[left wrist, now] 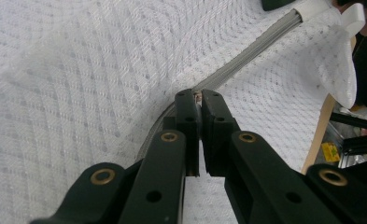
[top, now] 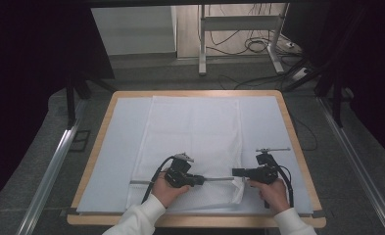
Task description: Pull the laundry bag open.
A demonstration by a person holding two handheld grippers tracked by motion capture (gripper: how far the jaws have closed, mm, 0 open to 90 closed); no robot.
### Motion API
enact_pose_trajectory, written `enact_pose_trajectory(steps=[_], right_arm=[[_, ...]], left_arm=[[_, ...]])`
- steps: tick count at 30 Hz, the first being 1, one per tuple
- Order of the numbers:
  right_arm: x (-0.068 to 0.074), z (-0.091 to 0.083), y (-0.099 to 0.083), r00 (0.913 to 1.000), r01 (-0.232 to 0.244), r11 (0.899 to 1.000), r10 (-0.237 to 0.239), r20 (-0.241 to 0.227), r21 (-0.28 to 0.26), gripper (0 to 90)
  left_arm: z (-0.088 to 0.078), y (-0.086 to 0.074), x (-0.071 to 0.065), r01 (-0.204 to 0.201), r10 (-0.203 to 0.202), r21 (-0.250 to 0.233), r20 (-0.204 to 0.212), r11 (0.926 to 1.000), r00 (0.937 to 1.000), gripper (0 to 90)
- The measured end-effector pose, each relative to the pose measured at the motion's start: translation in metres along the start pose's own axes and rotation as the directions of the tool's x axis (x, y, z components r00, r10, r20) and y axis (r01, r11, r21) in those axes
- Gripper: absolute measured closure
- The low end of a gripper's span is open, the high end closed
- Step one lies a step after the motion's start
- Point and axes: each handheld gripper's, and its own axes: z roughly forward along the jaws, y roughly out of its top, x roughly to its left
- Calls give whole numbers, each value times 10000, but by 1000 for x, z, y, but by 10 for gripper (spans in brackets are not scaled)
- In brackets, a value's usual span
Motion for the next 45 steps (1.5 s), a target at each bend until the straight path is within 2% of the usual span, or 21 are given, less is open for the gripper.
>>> enact_pose_trajectory(steps=[21,27,29,40,43,45], right_arm=[[0,0,0,10000,33,10000,-33,-25,42,877],[0,0,0,10000,37,10000,-37,4,68,877],[0,0,0,10000,40,10000,-40,-5,68,877],[0,1,0,10000,64,9999,-64,-10,106,877],[0,1,0,10000,69,9999,-69,6,129,877],[-1,0,-1,10000,49,10000,-50,17,84,877]], left_arm=[[-5,-6,6,91,-91,33,-35,10000,10000,871],[-7,-8,9,152,-151,86,-94,9998,9998,871],[-7,-9,9,287,-287,-44,-23,9996,9996,871],[-7,-10,10,304,-304,-32,-13,9995,9995,871],[-8,-10,12,195,-194,81,-78,9998,9998,871],[-8,-11,14,315,-315,45,-90,9995,9995,871]])
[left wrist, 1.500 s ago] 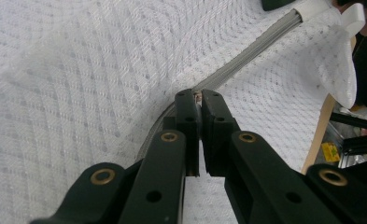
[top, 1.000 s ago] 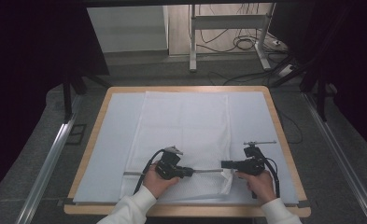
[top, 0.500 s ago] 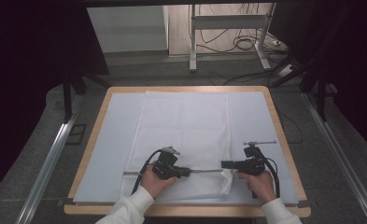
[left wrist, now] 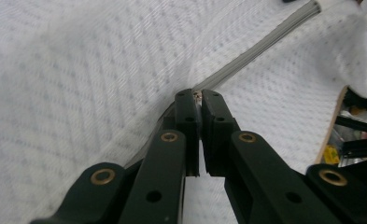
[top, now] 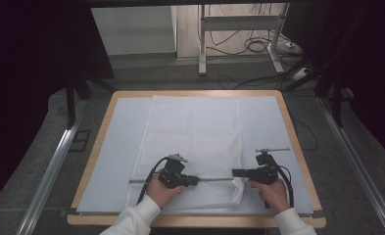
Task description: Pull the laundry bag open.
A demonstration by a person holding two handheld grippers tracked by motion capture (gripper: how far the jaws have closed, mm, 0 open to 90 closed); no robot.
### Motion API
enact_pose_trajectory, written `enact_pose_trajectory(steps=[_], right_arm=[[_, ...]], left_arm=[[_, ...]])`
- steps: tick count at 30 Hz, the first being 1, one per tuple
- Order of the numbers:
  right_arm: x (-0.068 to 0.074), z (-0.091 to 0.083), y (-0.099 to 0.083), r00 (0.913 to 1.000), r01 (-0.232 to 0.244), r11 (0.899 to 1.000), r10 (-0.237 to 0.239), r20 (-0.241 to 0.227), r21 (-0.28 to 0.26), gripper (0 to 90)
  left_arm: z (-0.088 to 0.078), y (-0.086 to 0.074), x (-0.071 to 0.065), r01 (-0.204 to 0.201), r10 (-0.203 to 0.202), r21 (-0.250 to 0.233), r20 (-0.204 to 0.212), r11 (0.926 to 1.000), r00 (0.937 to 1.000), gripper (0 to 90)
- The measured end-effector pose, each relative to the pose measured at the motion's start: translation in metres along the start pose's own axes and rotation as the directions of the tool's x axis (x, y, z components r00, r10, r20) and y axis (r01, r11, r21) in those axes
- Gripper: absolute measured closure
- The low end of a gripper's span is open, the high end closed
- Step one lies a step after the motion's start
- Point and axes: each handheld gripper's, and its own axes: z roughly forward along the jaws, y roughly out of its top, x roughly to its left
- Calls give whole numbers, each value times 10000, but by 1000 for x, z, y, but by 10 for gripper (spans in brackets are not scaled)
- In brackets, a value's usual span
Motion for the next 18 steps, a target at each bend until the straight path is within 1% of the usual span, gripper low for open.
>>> enact_pose_trajectory(steps=[2,4,6,8,13,14,17,18], right_arm=[[-1,0,0,10000,-26,10000,26,1,-22,878],[-1,0,0,10000,-20,10000,20,2,-28,877],[-1,-1,0,10000,-28,10000,28,1,-30,878],[-1,0,0,10000,-34,10000,34,-1,-28,877],[-1,-1,0,10000,-24,10000,24,27,-26,877],[-1,-1,0,10000,-29,10000,29,28,-34,877],[-2,-1,0,10000,-35,10000,36,40,-31,877],[-2,-1,0,10000,-36,10000,36,34,-36,877]], left_arm=[[-2,-1,1,-26,27,33,-23,10000,10000,871],[-3,-1,1,106,-107,-81,-47,9999,9999,871],[-4,-2,2,105,-105,-66,2,9999,9999,871],[-5,-3,4,140,-141,-71,-84,9999,9999,871],[-10,-6,10,229,-230,-90,-135,9997,9996,871],[-11,-6,10,273,-274,-117,-129,9996,9995,871],[-12,-7,11,233,-235,-79,-167,9997,9996,871],[-12,-7,11,304,-306,-138,-164,9994,9994,871]])
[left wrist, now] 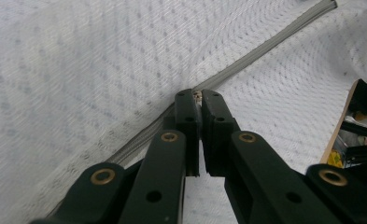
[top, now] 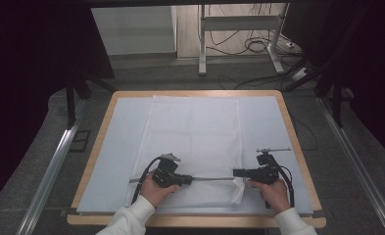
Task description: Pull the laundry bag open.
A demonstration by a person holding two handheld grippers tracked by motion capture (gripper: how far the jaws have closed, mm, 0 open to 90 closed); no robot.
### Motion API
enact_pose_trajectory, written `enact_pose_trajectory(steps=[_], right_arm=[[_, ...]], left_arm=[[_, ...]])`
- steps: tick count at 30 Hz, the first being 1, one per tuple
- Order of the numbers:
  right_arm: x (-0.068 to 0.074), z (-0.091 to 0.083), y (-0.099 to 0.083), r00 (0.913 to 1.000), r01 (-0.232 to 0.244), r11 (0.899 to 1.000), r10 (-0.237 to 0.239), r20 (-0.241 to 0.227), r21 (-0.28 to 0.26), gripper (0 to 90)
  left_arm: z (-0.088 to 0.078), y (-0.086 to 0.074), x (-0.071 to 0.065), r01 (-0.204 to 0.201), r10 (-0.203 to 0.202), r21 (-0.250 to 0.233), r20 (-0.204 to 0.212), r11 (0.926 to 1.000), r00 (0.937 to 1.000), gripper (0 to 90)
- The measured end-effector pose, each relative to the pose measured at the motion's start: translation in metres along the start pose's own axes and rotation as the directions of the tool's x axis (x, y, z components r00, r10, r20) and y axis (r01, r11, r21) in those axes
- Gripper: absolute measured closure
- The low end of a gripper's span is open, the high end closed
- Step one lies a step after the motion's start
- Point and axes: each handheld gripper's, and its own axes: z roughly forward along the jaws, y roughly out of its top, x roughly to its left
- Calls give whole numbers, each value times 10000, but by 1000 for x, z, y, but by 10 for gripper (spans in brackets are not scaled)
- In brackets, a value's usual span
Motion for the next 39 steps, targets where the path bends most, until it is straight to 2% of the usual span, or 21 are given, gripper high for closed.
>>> enact_pose_trajectory(steps=[9,23,37,39], right_arm=[[0,-1,0,10000,28,10000,-28,10,5,877],[-2,-3,0,10000,-28,10000,28,71,-43,877],[-2,-3,0,10000,-23,10000,23,51,-15,878],[-2,-3,0,10000,-22,10000,22,55,-23,877]], left_arm=[[-5,-3,3,-7,8,46,-93,10000,10000,871],[-19,-12,15,344,-347,-121,-303,9993,9989,871],[-29,-19,23,418,-422,-108,-396,9991,9983,871],[-31,-21,24,533,-540,-200,-412,9984,9977,871]])
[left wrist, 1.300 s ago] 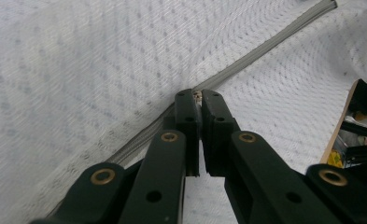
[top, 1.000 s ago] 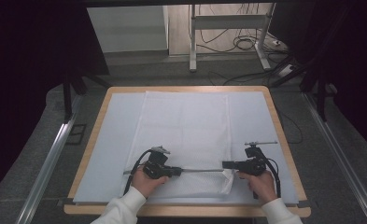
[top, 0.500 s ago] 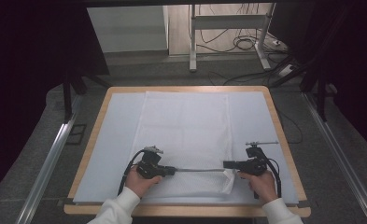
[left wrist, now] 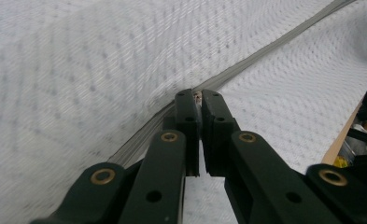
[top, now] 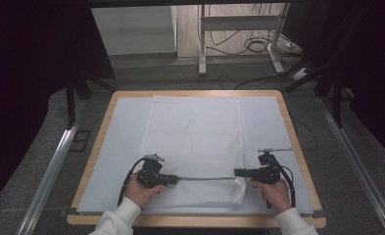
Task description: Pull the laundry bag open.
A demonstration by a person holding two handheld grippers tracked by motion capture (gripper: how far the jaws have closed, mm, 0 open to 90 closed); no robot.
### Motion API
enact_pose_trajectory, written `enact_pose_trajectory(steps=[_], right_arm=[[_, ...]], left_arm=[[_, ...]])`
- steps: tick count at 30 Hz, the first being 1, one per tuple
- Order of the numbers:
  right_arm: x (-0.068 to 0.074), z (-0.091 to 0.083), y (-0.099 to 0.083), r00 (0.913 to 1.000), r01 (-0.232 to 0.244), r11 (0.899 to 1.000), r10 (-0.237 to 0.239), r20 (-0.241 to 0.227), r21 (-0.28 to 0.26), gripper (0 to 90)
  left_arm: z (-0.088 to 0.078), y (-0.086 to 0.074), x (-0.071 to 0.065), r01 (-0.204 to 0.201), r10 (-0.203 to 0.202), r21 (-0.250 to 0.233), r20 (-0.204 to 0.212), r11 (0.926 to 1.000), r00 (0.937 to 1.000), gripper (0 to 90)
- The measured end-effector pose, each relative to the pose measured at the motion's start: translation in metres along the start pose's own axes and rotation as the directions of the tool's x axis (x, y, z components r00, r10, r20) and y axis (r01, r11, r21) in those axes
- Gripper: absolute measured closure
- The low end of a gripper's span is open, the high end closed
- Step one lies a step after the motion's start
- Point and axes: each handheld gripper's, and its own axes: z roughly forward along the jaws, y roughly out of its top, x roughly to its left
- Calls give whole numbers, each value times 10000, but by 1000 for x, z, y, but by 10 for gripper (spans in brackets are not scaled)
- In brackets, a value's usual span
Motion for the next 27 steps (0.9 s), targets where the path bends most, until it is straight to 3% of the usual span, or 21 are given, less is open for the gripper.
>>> enact_pose_trajectory(steps=[27], right_arm=[[0,1,0,10000,40,10000,-40,31,69,877]], left_arm=[[-14,-9,11,78,-81,-79,-321,9999,9995,871]])
